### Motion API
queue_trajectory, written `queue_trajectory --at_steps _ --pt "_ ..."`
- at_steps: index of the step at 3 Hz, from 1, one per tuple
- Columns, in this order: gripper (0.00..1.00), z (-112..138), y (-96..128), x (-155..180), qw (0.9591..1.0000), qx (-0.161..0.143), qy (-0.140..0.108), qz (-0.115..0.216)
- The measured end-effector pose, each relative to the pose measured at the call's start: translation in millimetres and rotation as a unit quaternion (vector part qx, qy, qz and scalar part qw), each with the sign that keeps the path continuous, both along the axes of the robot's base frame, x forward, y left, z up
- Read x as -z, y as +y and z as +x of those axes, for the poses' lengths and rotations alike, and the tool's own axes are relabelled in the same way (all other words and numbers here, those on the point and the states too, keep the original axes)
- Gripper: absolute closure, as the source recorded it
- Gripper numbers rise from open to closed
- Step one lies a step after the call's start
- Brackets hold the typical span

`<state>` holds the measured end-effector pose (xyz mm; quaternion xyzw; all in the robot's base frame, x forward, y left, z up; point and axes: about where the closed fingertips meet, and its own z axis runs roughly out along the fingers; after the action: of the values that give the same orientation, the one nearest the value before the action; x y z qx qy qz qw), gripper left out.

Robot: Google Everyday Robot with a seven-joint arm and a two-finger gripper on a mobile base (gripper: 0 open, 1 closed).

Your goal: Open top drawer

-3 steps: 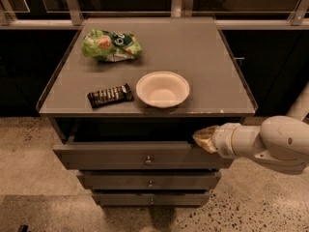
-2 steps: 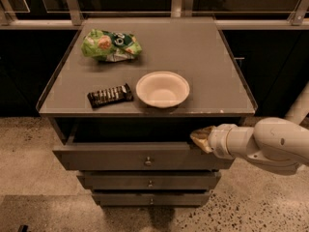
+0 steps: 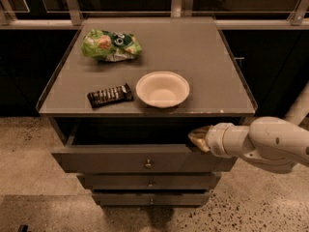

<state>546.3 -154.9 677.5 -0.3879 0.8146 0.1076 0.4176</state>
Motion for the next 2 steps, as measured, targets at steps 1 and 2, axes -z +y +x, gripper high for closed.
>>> queue_trajectory --at_steps 1,2 --pt "1.00 -2 1 4 0.9998 -0.008 0.015 -0.011" --pt "1.00 -16 -4 9 0.9974 -0.028 0.063 -0.023"
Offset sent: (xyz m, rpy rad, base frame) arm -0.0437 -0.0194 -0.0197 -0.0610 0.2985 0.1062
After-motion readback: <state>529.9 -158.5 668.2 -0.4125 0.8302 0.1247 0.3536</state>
